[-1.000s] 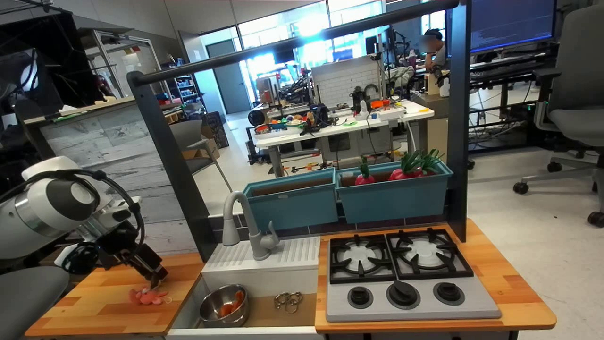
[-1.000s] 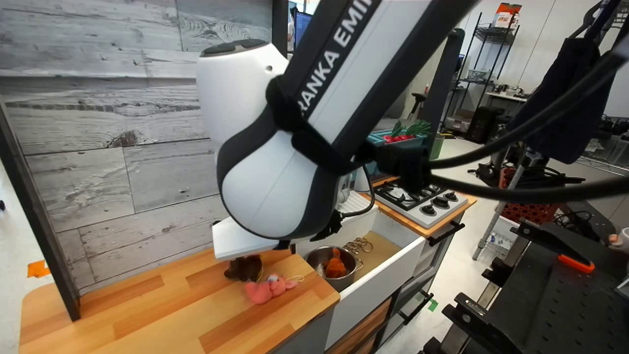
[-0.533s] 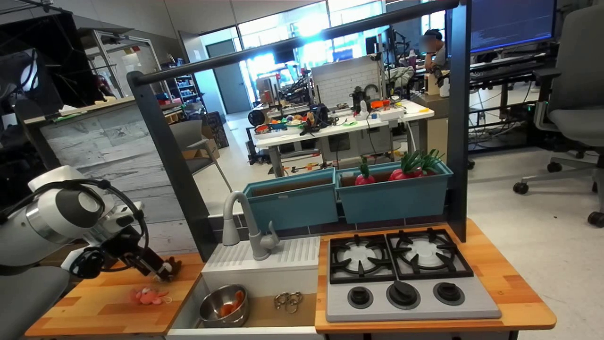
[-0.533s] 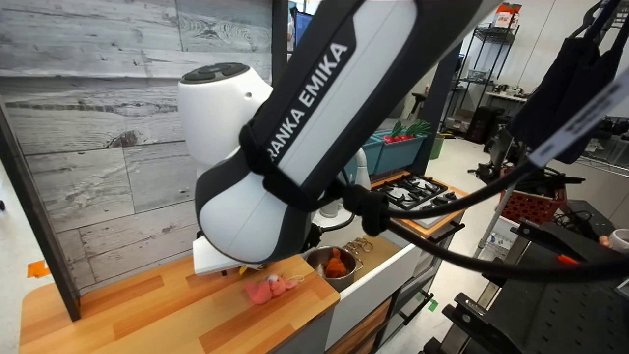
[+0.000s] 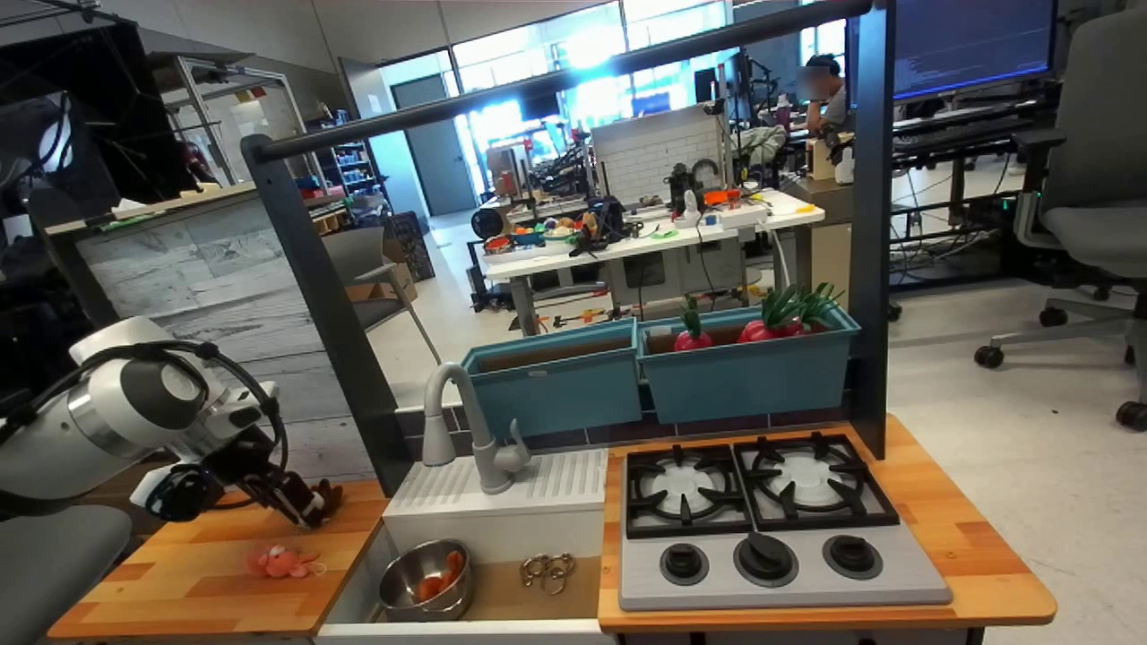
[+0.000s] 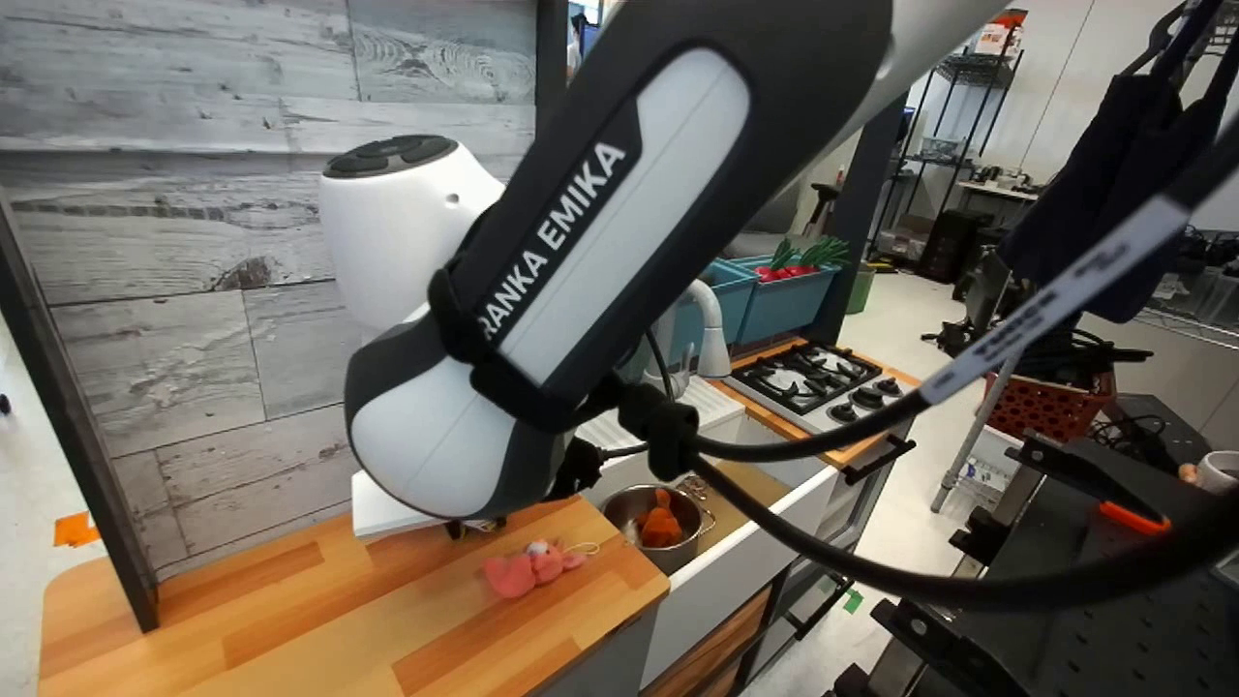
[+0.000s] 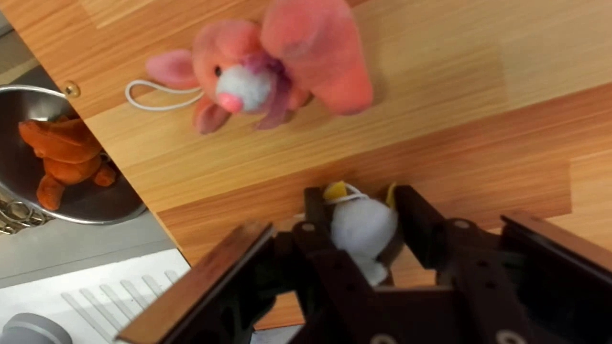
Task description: Pick up all the toys and put them in the pot, that is in the sink
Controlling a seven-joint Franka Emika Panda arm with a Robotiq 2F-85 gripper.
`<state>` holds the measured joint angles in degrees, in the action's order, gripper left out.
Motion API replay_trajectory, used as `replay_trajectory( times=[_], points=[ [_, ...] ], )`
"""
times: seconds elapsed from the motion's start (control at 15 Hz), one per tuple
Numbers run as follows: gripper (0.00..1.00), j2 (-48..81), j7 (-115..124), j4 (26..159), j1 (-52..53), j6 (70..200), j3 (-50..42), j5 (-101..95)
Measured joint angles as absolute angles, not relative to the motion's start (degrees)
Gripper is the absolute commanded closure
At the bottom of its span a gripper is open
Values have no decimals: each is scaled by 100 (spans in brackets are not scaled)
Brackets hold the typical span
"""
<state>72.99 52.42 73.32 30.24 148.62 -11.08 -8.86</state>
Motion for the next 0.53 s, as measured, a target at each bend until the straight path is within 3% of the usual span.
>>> replay_trajectory(
  times=[0.13,0.53],
  points=[
    [98,7354,5252,7210,3004,14781,-1115,-879],
    [96,7084,5300,7560,3107,14782,-1262,-966]
  ],
)
